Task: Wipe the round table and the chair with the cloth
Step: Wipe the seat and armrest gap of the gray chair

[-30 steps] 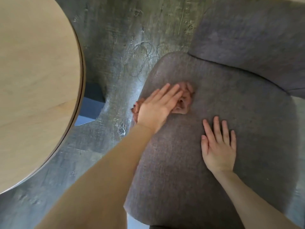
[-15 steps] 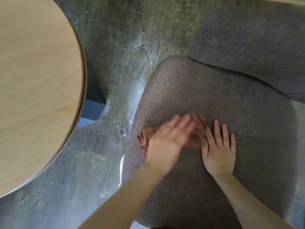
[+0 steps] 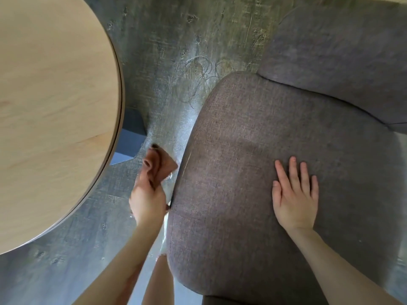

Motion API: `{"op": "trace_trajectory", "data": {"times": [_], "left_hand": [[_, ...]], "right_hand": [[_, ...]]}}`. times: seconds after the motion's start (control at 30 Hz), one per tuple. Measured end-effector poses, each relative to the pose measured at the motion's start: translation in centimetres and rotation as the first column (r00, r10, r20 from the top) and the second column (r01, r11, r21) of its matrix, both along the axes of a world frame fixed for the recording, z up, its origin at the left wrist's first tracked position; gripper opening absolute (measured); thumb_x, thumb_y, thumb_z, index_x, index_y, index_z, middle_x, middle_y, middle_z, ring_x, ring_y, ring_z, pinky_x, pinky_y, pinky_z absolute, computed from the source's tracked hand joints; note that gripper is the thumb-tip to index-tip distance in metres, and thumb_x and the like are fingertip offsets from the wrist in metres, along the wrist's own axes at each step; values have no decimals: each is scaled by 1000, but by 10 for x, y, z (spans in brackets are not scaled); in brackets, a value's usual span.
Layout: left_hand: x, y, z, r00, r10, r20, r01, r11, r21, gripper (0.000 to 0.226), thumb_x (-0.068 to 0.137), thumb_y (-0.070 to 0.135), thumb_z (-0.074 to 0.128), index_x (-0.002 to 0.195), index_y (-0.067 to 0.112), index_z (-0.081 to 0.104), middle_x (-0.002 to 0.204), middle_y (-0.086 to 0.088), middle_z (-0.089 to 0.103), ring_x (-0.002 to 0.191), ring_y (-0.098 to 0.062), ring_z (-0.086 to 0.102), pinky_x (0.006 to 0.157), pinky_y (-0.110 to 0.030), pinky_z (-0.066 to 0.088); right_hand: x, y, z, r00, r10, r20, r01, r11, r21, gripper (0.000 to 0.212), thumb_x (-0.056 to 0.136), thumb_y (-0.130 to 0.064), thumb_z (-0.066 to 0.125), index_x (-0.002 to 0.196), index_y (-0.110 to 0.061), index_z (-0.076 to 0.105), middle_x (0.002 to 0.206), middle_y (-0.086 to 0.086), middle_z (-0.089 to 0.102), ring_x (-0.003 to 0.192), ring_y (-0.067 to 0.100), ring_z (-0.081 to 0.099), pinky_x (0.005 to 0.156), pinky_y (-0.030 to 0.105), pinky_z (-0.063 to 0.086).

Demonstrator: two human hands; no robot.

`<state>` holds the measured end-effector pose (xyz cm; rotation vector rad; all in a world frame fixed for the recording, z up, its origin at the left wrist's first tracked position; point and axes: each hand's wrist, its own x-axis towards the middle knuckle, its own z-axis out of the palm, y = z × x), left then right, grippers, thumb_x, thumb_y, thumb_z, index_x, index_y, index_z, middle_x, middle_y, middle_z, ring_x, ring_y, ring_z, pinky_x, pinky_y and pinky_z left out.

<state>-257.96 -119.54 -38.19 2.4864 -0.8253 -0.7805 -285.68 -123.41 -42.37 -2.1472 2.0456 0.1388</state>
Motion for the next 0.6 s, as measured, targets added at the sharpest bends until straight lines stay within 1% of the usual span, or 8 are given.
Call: {"op": "trace_trajectory", "data": {"times": [0.03,0.1,0.17,0.23,0.3,0.4,0.5,0.6], "left_hand": [[-12,-7,5,999,22,31,-21,1000,-11,59,80,-4,44,131,25,47,123,-12,63,101,-36,63,88,-47,51],[-42,-15,9,945,-276,177,307,935,-179,67,70,-9,50,129,22,48,135,-7,56,119,-34,56,97,-50,47],[-70,-20,7,682,-622,386,718,670,-188,59,70,0,55,125,21,51,134,-4,57,121,-29,55,100,-40,43],[-84,-25,0,447,-749,489,890,428,-158,45,80,9,46,121,21,57,128,-4,62,118,-26,58,101,-36,40],[-79,-34,-4,377,-761,528,922,362,-137,43,82,11,41,117,19,64,125,-4,64,115,-26,61,97,-36,47],[-43,-50,-15,510,-732,451,843,530,-93,49,80,0,44,121,22,60,129,-5,61,117,-29,59,89,-45,53],[9,-61,-21,944,-297,143,295,955,35,44,86,2,46,125,21,51,119,-9,64,101,-32,63,81,-46,54],[20,-57,-13,1000,16,0,-16,997,71,41,85,2,44,125,10,51,104,-18,65,97,-39,60,80,-41,48]], "right_hand": [[0,1,0,1000,1,2,-1,1000,3,50,91,-36,22,140,-24,26,147,9,36,135,30,31,110,43,9],[0,0,1,1000,2,-4,-2,1000,-4,50,91,-36,23,140,-24,27,147,10,37,135,31,32,109,43,10],[0,-1,1,1000,2,-8,-2,1000,-14,50,91,-36,24,139,-24,29,146,10,39,134,30,32,109,44,12],[0,-1,0,1000,2,-2,-2,1000,-22,49,90,-35,25,138,-25,30,145,10,40,134,29,32,109,44,13],[-1,-1,1,1000,4,-6,-4,1000,-17,49,90,-35,25,138,-26,30,145,9,40,134,29,31,108,44,13],[-1,-3,3,1000,8,-2,-8,1000,-12,50,91,-36,25,138,-24,32,145,10,40,134,32,35,108,44,11],[0,-1,1,1000,10,-9,-10,1000,-19,49,91,-36,23,139,-25,31,146,9,38,135,30,32,109,43,10],[0,-2,0,1000,17,-18,-18,1000,-7,49,91,-35,24,138,-24,30,145,10,40,134,31,33,108,44,12]]}}
